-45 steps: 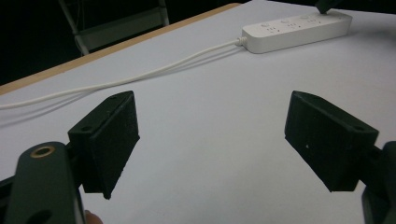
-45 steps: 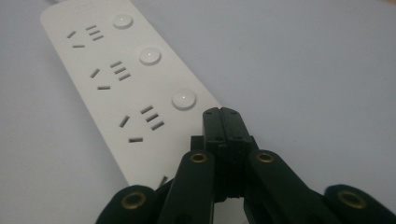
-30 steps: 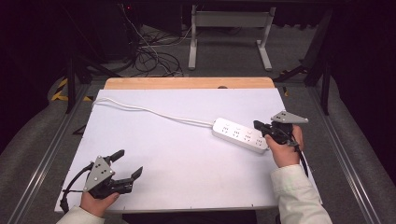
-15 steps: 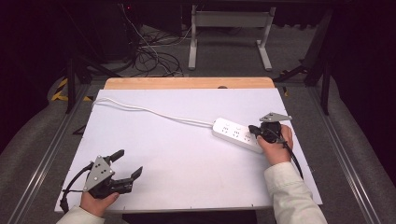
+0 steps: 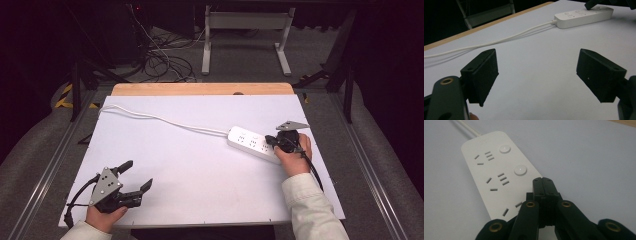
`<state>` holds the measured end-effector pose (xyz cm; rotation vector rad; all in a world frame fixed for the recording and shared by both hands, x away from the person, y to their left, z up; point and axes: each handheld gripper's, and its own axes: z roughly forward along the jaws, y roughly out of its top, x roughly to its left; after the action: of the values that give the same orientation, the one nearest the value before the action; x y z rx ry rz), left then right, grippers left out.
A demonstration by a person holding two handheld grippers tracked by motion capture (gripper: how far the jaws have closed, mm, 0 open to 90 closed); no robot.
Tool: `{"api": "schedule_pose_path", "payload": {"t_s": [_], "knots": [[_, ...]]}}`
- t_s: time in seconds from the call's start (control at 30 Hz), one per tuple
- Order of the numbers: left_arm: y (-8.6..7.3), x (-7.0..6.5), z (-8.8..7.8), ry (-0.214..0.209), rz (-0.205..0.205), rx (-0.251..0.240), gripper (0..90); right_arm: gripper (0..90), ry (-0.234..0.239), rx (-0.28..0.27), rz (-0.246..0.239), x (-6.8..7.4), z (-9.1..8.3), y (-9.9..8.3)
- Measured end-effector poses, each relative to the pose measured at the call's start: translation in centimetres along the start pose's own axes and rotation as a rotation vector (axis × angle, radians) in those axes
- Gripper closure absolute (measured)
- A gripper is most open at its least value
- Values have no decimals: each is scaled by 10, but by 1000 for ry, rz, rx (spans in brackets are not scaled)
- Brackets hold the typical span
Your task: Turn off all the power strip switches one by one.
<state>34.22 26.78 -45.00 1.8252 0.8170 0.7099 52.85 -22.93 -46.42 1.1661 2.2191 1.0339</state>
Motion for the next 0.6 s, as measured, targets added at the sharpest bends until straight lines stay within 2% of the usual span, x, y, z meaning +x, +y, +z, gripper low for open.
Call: {"api": "schedule_pose_path", "payload": {"t_s": [0.13, 0.43, 0.6], "knots": [[0, 0, 0, 1, 8, 2, 180, 900, -19, 10, -23, 3, 1, 2], [0, 0, -1, 1, 9, 1, 180, 900, -37, 17, -35, 6, 1, 2], [0, -1, -1, -3, 4, 1, 179, 900, -28, 17, 1, 5, 2, 1]]}}
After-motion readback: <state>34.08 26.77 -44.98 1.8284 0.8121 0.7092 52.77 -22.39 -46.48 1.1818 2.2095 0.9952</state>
